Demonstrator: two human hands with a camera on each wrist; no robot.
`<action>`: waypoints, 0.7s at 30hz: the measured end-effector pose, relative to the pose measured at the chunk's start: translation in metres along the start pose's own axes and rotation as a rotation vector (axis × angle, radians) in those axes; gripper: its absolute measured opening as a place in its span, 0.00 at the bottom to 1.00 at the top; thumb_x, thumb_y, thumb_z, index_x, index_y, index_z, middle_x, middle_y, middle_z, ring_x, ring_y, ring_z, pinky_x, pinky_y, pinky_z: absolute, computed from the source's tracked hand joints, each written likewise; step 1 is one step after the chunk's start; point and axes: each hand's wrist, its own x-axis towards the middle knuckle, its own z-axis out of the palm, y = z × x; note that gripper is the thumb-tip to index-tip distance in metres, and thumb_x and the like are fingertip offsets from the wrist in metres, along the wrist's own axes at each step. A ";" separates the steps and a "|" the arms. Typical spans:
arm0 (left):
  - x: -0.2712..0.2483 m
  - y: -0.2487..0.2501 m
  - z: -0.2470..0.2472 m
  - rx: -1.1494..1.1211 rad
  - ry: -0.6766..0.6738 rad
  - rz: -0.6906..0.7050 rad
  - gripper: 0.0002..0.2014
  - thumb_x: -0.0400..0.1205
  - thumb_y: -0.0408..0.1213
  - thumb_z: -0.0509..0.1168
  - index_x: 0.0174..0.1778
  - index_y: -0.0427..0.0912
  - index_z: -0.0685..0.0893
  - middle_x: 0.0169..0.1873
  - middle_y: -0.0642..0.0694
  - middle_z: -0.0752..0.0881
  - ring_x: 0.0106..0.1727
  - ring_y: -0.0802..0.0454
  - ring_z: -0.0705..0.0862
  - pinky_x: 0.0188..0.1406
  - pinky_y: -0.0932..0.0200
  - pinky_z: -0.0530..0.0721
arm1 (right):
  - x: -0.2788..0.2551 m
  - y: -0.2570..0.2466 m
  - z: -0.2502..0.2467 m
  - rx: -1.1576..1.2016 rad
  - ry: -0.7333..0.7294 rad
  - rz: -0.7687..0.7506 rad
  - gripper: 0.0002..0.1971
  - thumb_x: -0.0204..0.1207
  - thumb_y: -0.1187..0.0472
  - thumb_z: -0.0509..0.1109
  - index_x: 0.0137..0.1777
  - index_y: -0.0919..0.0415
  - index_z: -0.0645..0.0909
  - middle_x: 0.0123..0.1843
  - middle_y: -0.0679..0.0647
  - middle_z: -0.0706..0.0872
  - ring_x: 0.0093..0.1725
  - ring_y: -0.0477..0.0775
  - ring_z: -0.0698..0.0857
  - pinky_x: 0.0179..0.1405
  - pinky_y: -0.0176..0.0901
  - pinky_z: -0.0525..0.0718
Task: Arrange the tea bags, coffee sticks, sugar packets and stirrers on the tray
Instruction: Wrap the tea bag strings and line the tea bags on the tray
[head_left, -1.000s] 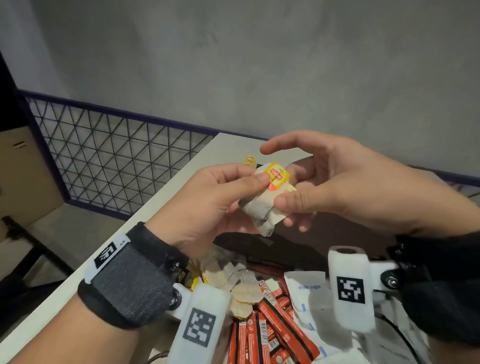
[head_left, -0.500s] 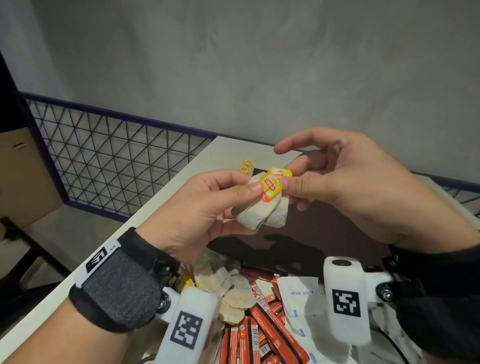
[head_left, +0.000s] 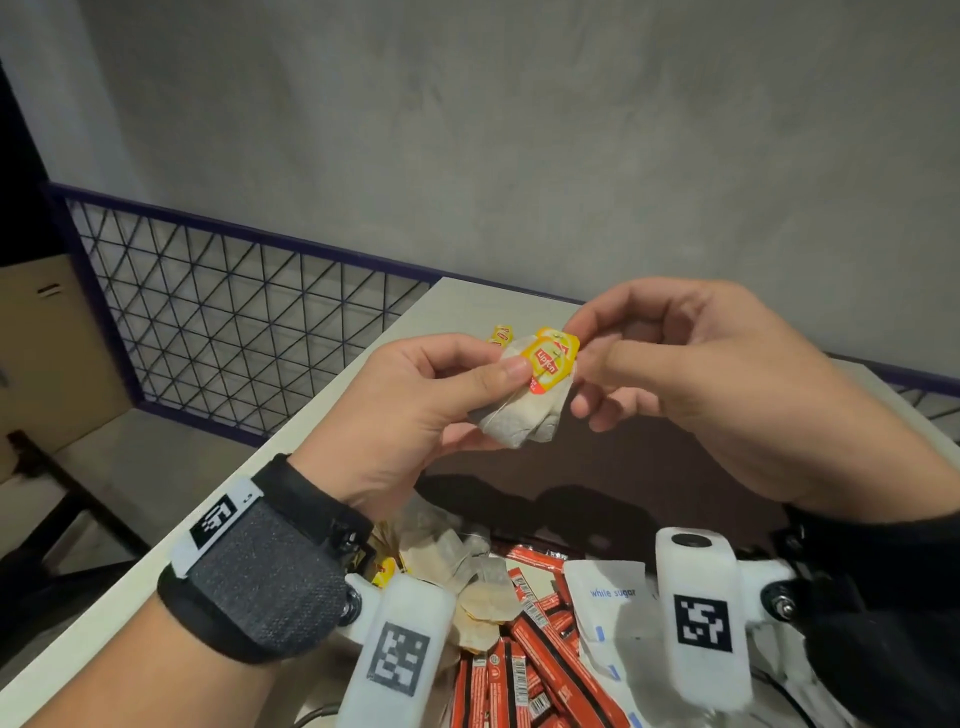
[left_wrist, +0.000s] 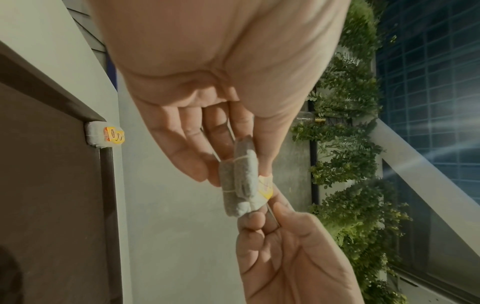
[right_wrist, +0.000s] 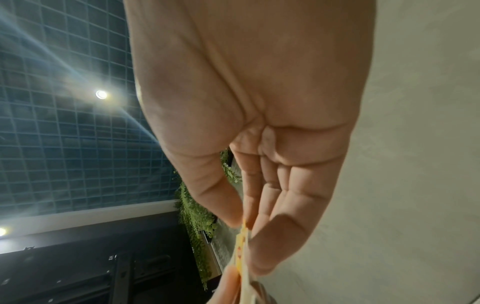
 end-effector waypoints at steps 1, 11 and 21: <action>0.000 0.000 0.000 -0.003 0.006 0.008 0.07 0.70 0.37 0.76 0.41 0.40 0.92 0.43 0.39 0.93 0.41 0.49 0.92 0.35 0.58 0.89 | 0.000 0.000 0.000 0.016 0.007 0.001 0.07 0.78 0.78 0.70 0.49 0.69 0.87 0.39 0.69 0.90 0.34 0.58 0.88 0.34 0.45 0.88; 0.000 0.000 0.001 -0.014 0.052 0.051 0.19 0.69 0.33 0.77 0.57 0.38 0.89 0.43 0.38 0.94 0.42 0.48 0.93 0.35 0.56 0.90 | 0.004 0.006 0.010 0.006 0.101 -0.125 0.00 0.77 0.72 0.76 0.46 0.70 0.88 0.33 0.64 0.90 0.31 0.56 0.87 0.31 0.43 0.88; -0.001 -0.001 0.001 0.017 0.039 0.050 0.19 0.72 0.42 0.76 0.56 0.35 0.91 0.45 0.38 0.94 0.49 0.44 0.92 0.55 0.43 0.89 | 0.006 0.010 0.009 -0.058 0.094 -0.150 0.07 0.72 0.73 0.81 0.46 0.63 0.89 0.37 0.66 0.90 0.32 0.57 0.88 0.33 0.45 0.87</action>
